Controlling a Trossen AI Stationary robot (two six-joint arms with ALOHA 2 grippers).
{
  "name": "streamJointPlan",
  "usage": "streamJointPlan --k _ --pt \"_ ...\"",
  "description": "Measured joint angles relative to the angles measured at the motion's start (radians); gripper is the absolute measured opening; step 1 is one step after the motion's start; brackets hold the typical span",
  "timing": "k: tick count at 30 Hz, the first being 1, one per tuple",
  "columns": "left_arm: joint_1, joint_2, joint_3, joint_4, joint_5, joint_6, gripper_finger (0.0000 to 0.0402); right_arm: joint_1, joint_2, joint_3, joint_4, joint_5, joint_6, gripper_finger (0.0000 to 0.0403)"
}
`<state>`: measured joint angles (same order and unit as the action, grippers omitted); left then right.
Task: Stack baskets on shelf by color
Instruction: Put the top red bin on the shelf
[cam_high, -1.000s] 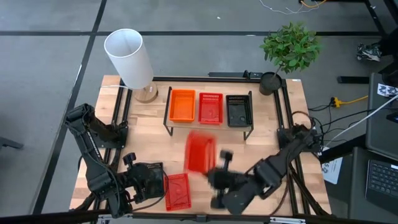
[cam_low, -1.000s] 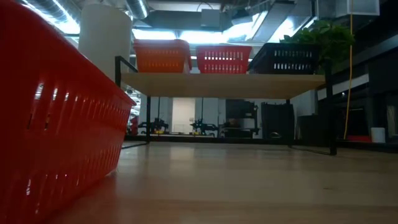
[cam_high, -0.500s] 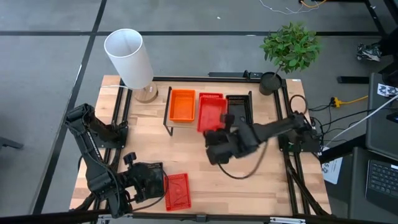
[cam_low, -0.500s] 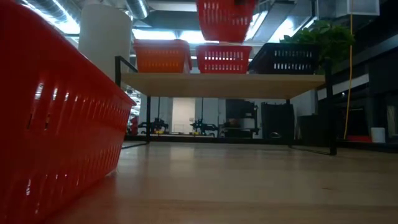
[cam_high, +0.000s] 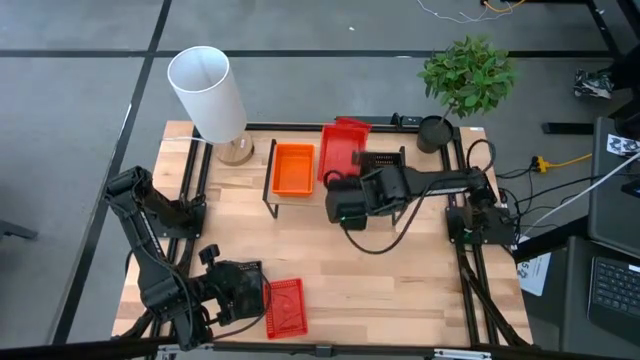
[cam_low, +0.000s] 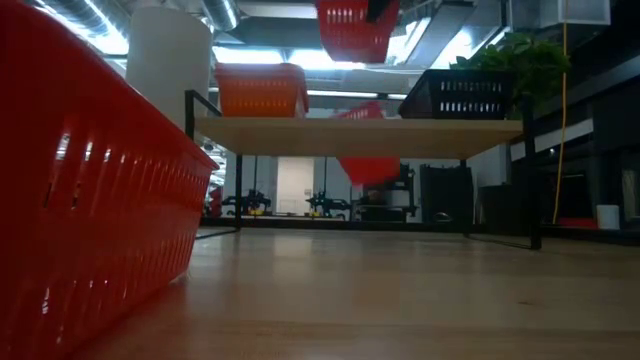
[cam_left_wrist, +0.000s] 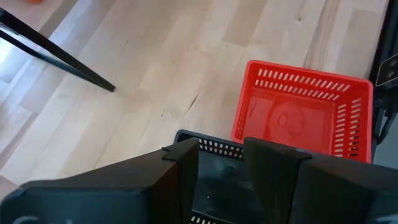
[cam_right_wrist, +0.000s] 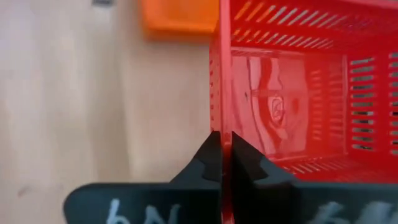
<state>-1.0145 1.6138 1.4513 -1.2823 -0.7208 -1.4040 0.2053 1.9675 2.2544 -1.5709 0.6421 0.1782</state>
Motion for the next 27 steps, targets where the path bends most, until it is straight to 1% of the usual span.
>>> streamJointPlan --k 3,6,11,15,19,25,27 --pt "0.000 0.000 0.000 0.000 0.000 0.000 0.0119 -0.028 -0.002 0.055 -0.001 0.015 0.007 0.0000" --pt "0.000 0.000 0.000 0.000 0.000 0.000 0.0119 -0.033 -0.002 0.103 0.002 -0.016 0.053 0.0000" --pt "0.000 0.000 0.000 -0.004 0.000 0.000 0.0119 0.014 -0.032 0.095 0.000 -0.039 0.097 0.0000" --pt "0.000 0.000 0.000 -0.007 0.000 0.000 0.0119 0.031 -0.053 0.096 -0.002 -0.005 0.116 0.0000" --pt "0.000 0.000 0.000 -0.006 0.001 0.000 0.0119 0.033 -0.069 0.096 0.000 -0.008 0.158 0.0000" --pt "0.000 0.000 0.000 -0.002 0.001 0.000 0.0119 0.031 -0.072 0.096 0.000 -0.006 0.158 0.0000" --pt "0.000 0.000 0.000 0.001 0.001 0.000 0.0119 0.032 -0.067 0.082 0.002 -0.023 0.153 0.0000"
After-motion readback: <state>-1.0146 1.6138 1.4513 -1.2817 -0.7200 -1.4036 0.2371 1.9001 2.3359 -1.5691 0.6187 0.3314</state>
